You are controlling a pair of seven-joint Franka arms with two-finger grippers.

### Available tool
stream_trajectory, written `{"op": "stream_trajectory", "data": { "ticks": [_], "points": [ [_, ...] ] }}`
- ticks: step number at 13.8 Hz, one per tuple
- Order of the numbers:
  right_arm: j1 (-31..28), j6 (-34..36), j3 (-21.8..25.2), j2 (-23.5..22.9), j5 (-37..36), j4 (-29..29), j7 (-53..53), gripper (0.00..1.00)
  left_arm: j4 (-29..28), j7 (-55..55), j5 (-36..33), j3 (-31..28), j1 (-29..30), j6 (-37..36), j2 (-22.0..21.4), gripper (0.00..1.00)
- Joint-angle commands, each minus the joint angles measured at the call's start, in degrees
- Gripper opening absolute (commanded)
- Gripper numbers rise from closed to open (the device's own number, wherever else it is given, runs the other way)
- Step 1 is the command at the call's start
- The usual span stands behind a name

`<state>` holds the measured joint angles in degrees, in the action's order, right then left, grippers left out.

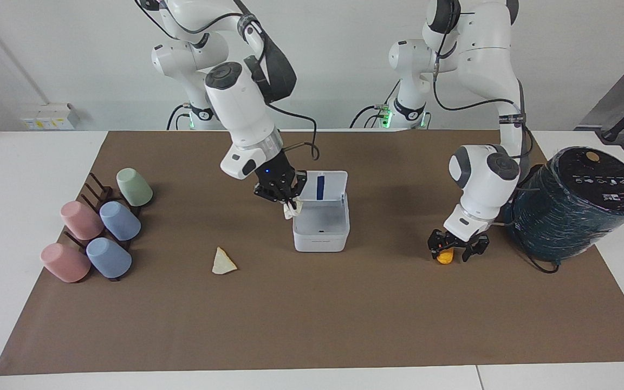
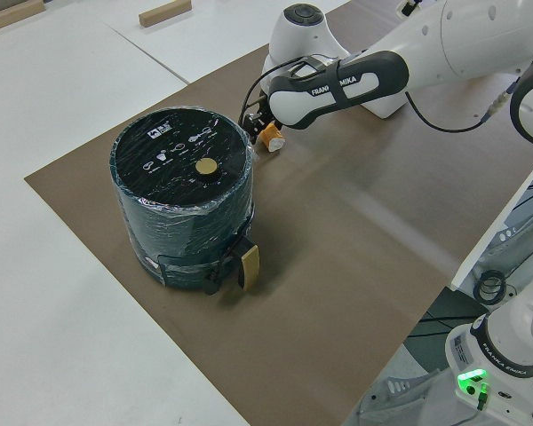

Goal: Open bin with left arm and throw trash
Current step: 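Grasp the orange scrap with the left gripper and carry it over the bin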

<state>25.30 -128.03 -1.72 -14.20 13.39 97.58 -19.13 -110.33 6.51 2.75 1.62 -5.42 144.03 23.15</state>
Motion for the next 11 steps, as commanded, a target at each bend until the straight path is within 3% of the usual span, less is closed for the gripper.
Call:
{"op": "stream_trajectory", "data": {
  "ticks": [1, 4, 7, 10, 11],
  "points": [
    [1.15, 1.47, -0.04, -3.73, -1.53, -4.59, -3.98, 0.0, -3.13, 0.08, -0.99, -0.83, -1.7, 1.08, -1.97, 0.53],
    [3.88, 0.68, 0.05, -5.92, -2.4, -4.59, -6.53, 0.0, -2.61, 0.08, -0.99, -0.83, -1.79, 0.73, -1.88, 0.03],
    [4.84, 0.16, -0.13, -6.72, -2.85, -4.42, -7.58, 0.02, -1.47, 0.17, -0.99, -0.83, -1.7, -0.15, -1.79, 0.0],
    [5.02, -0.11, -0.13, -7.25, -2.94, -4.42, -8.47, 0.86, 7.02, -0.27, -0.91, -0.74, -1.79, -9.78, -0.91, 0.0],
    [5.11, -0.37, -0.13, -7.25, -2.94, -4.42, -8.56, 1.0, 10.11, -0.36, -0.91, -0.74, -1.88, -13.04, -0.56, 0.0]
  ]
}}
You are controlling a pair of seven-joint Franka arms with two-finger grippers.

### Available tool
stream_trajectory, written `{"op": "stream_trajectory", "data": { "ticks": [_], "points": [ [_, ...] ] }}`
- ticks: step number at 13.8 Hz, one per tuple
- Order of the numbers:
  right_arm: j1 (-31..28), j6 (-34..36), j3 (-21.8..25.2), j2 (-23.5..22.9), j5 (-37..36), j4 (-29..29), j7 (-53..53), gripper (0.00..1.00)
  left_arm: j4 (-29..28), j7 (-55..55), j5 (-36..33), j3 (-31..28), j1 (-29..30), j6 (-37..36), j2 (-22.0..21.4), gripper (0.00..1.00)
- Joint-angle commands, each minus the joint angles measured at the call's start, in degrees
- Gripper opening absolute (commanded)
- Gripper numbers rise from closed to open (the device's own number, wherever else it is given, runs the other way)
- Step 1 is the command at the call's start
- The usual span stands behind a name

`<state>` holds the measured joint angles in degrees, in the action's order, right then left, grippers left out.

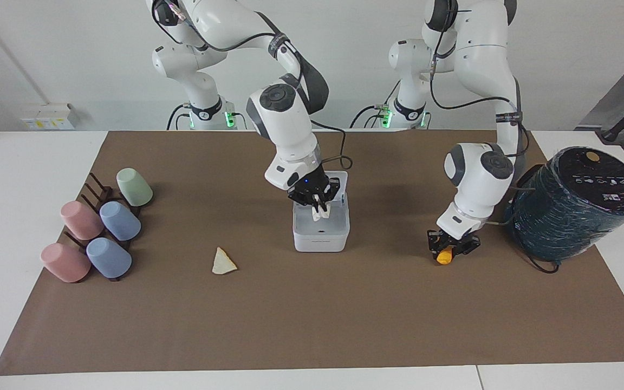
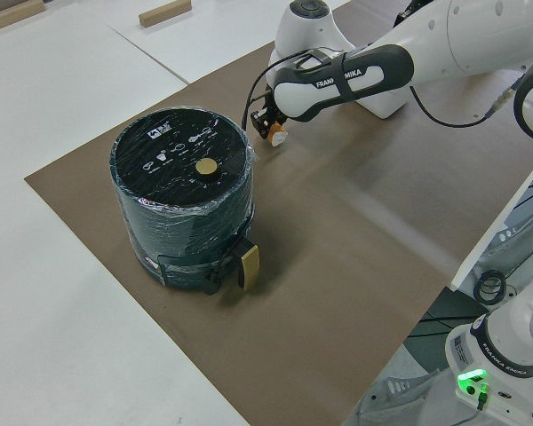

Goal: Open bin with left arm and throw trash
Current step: 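Grasp the orange scrap with the left gripper and carry it over the bin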

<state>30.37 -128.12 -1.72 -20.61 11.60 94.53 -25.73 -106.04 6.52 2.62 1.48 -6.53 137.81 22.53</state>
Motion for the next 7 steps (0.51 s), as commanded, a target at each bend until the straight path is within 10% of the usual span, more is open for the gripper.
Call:
{"op": "stream_trajectory", "data": {
  "ticks": [1, 7],
  "points": [
    [0.12, -0.38, -0.12, -0.84, -1.22, -1.37, -2.56, 1.0, 8.02, -0.45, -0.69, -0.6, -0.94, -9.29, 0.05, 0.0],
    [-4.07, -0.03, 0.76, 3.02, -3.77, -1.54, -3.01, 1.0, 17.62, -14.21, -0.34, -0.6, -9.79, -20.56, -0.47, 0.0]
  ]
}}
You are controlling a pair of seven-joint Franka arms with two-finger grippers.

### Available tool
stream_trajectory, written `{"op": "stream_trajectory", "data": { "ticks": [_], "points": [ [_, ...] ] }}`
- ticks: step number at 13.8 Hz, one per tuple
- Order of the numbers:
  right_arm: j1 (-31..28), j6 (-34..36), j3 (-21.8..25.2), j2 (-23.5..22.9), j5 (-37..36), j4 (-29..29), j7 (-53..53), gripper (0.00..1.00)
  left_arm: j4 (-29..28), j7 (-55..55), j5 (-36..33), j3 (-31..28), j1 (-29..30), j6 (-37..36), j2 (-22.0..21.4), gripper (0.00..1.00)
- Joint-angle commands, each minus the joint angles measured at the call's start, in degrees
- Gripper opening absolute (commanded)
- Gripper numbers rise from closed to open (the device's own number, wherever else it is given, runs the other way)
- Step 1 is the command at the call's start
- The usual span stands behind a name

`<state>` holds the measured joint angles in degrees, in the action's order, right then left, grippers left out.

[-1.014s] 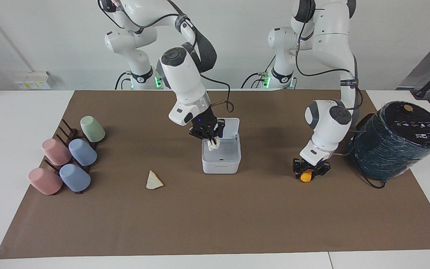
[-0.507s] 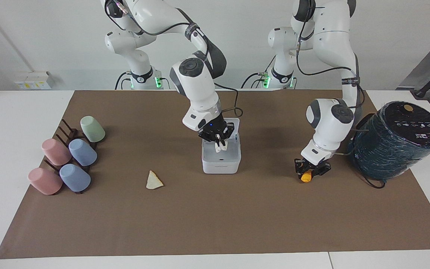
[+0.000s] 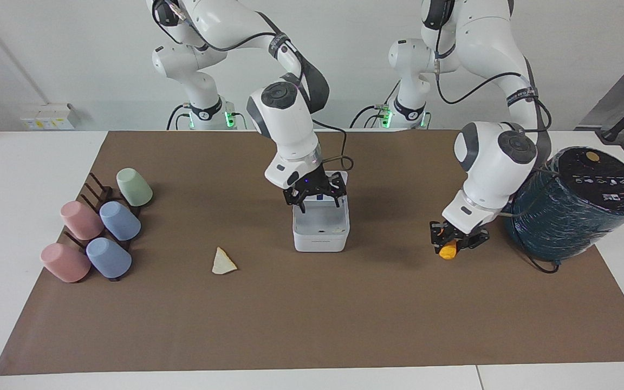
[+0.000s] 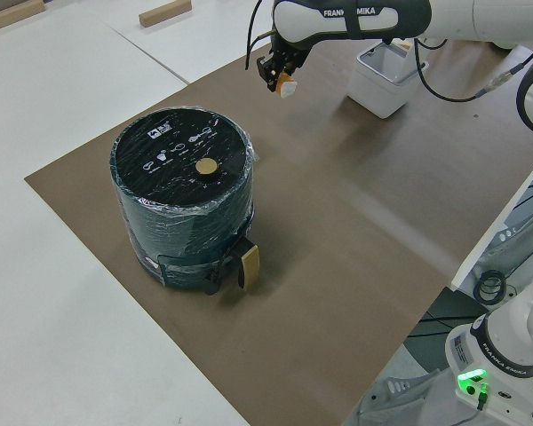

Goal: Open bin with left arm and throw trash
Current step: 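Grasp the orange scrap with the left gripper and carry it over the bin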

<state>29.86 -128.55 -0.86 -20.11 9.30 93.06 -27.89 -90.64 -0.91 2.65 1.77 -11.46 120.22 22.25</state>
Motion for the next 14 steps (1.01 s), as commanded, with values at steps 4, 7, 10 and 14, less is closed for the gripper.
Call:
{"op": "stream_trajectory", "data": {
  "ticks": [4, 7, 10, 14],
  "points": [
    [-10.42, 0.84, -0.28, 4.2, -3.14, 1.15, 3.52, 1.0, 2.13, -22.35, -0.72, -0.72, -14.01, -1.92, -0.19, 0.0],
    [-15.61, 0.14, -0.37, 6.22, -3.23, 7.91, 22.11, 1.0, 1.87, -26.95, -0.72, -0.71, -18.93, 0.28, -0.27, 0.0],
    [-18.95, -1.6, -0.37, 5.7, -3.23, 11.43, 35.94, 1.0, 1.25, -27.39, -0.63, -0.63, -20.79, 0.28, -0.45, 0.27],
    [-20.11, -11.43, -0.37, 3.68, -3.23, 18.11, 48.44, 1.0, 1.16, -27.83, -0.8, -0.8, -22.46, -0.6, -0.71, 1.0]
  ]
}}
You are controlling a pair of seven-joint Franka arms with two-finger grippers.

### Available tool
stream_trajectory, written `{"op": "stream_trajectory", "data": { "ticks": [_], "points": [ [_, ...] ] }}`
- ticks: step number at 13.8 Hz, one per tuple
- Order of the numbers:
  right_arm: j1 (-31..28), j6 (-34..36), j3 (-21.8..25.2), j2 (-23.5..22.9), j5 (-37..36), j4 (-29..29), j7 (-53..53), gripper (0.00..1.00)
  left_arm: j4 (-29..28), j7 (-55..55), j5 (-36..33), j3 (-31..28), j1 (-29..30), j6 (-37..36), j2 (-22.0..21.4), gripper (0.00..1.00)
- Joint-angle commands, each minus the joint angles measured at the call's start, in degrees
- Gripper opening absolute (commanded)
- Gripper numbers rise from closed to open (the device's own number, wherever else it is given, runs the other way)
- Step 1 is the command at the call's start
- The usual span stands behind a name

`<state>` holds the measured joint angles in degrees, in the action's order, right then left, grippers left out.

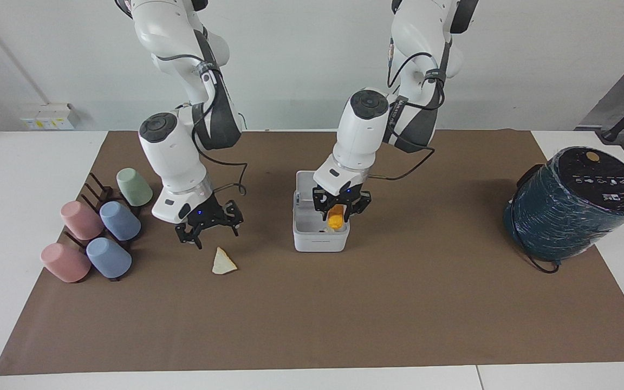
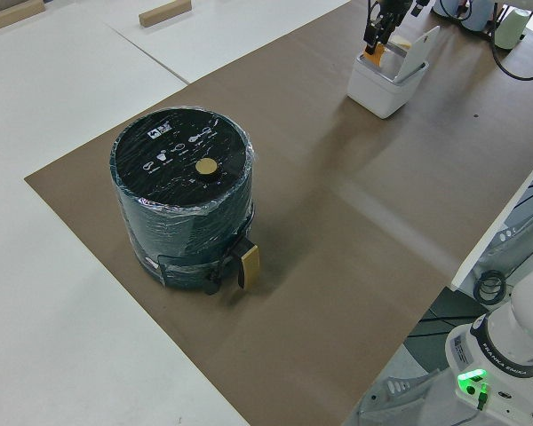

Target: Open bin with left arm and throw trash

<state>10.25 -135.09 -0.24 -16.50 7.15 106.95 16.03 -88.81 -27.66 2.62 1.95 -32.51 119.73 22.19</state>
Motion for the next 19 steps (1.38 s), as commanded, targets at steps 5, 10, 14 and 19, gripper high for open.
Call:
{"op": "stream_trajectory", "data": {
  "ticks": [5, 10, 14, 19],
  "points": [
    [-0.58, -14.83, -0.99, -2.82, -1.09, 9.06, 13.75, 1.0, 0.22, -0.65, -0.77, -1.33, -0.9, -1.33, -1.61, 1.0],
    [-0.58, -20.21, -0.99, -6.53, -1.09, 8.89, 14.11, 1.0, 7.05, 5.57, -0.95, -2.47, 8.76, -15.09, -4.43, 1.0],
    [0.11, -19.33, -0.99, -6.44, -1.09, 8.8, 13.42, 0.0, 9.98, 16.91, -1.12, -3.0, 17.63, -25.06, -8.98, 1.0],
    [0.21, -11.19, -0.82, -5.65, -1.09, 5.21, 5.88, 0.0, 7.36, 27.12, -2.88, -2.65, 24.59, -34.55, -17.34, 1.0]
  ]
}}
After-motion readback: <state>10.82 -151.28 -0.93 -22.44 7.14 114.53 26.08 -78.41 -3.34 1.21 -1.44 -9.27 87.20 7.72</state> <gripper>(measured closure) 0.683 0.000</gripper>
